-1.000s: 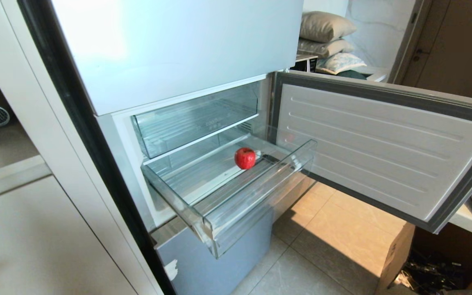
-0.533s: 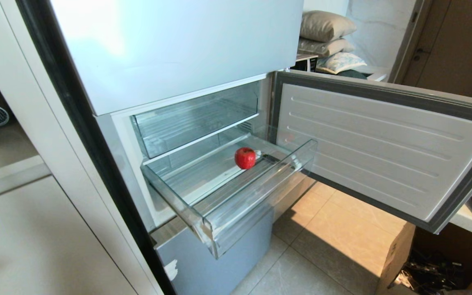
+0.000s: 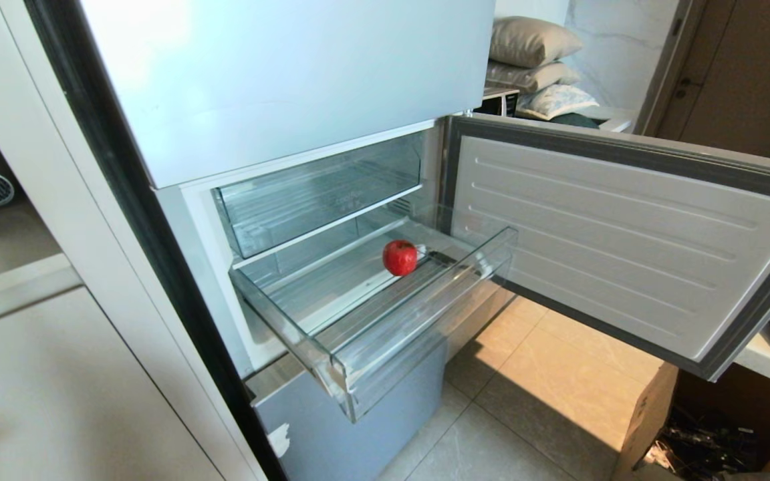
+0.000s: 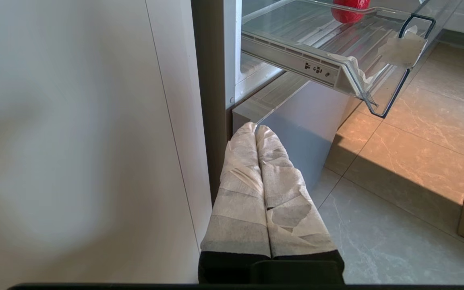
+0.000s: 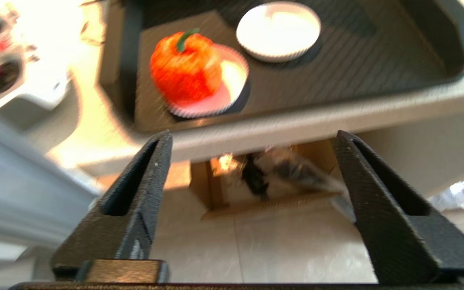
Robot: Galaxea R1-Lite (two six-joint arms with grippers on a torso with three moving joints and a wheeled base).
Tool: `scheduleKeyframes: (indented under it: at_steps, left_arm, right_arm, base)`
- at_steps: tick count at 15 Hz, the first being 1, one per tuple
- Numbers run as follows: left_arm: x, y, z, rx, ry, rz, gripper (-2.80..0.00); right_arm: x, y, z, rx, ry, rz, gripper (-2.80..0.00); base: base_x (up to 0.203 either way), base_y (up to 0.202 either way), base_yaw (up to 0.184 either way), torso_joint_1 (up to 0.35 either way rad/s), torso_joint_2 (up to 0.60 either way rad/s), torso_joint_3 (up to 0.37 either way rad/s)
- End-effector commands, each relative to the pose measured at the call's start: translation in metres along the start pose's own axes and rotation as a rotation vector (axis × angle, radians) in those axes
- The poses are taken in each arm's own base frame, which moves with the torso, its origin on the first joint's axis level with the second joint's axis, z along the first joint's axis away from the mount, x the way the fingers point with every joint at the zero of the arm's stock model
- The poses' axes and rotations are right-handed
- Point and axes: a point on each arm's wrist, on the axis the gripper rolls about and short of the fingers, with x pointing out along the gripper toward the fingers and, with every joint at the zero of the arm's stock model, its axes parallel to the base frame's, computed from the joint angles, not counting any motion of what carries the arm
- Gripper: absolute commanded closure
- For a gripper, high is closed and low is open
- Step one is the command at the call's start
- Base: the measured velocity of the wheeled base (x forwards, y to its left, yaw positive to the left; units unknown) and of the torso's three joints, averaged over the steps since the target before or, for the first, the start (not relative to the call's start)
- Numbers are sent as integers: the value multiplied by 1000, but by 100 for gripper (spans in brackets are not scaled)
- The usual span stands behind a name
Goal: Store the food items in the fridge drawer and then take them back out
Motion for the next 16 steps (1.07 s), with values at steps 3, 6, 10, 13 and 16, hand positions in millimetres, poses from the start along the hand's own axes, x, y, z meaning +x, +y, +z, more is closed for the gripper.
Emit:
scheduleKeyframes:
  at_steps: [3,6,10,13,16]
  left_arm:
    - [0,0,0,-1,2,0,0]
    - [0,0,0,-1,2,0,0]
    - [0,0,0,-1,2,0,0]
    - [0,0,0,-1,2,0,0]
    - [0,0,0,-1,2,0,0]
  right_arm:
    - [53,-6,-14,0,13,-10,-280]
    - [99,6,-10,-10,-64,49,-280]
    - [137,32,-17,-37,-92,129,-280]
    - [152,44,-23,-45,-97,159,-280]
    - [166,52,-34,-62,-85,175,-280]
  base:
    - [0,0,0,0,0,0]
    - [0,0,0,0,0,0]
    - [0,0,0,0,0,0]
    - [0,0,0,0,0,0]
    - [0,0,0,0,0,0]
